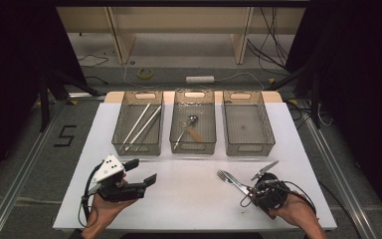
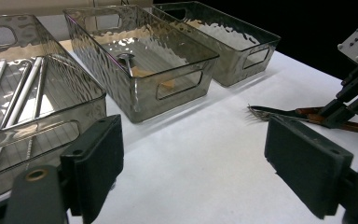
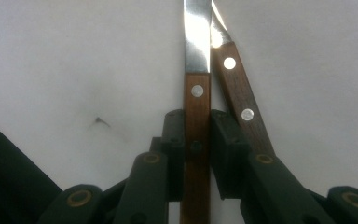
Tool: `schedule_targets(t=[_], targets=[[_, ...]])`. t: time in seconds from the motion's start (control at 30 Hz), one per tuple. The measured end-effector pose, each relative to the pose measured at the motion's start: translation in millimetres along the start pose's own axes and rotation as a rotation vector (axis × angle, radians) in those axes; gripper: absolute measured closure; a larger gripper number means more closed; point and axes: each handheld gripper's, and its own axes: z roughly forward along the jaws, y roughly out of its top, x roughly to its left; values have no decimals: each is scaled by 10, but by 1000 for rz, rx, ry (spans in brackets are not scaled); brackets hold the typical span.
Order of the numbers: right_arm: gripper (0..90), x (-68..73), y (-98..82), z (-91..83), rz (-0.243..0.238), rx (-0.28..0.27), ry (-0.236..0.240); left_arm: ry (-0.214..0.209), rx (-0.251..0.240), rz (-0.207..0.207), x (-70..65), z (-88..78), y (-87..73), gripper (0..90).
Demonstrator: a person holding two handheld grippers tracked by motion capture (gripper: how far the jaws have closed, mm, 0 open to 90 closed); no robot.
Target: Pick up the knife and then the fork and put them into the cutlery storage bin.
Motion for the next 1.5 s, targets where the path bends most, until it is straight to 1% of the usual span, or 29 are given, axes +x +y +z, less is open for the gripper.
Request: schedule_targets(t=[0.1, 0.27, 0.57, 0.8, 0.87, 0.9, 0.97, 1.03, 1.27, 1.43, 1.5], targets=[[772, -3, 0, -27, -9, -14, 8, 0, 0, 0, 0, 1, -1, 191], [773, -25, -4, -99, -9, -45, 19, 0, -1, 0, 1, 1, -1, 191], [773, -81, 24, -248, -7, -141, 40, 2, -8, 2, 5, 1, 0, 191], [773, -149, 88, -300, 2, -194, 59, 7, -11, -1, 17, -12, -1, 191], [773, -160, 111, -316, -7, -215, 65, 10, -15, -3, 19, -12, -1, 191], [773, -164, 124, -324, -6, -225, 78, 11, -17, -3, 20, -13, -2, 191], [773, -163, 153, -343, -9, -236, 75, 11, -18, -6, 22, -16, -2, 191], [773, -174, 186, -365, -6, -253, 85, 11, -20, -9, 24, -16, -3, 191], [773, -289, 352, -431, 29, -312, 90, 12, -22, -9, 31, -18, -5, 191], [773, -347, 466, -475, 43, -349, 93, 12, -22, -6, 30, -18, -4, 191], [773, -368, 516, -490, 45, -360, 79, 12, -23, -6, 26, -19, -4, 191]])
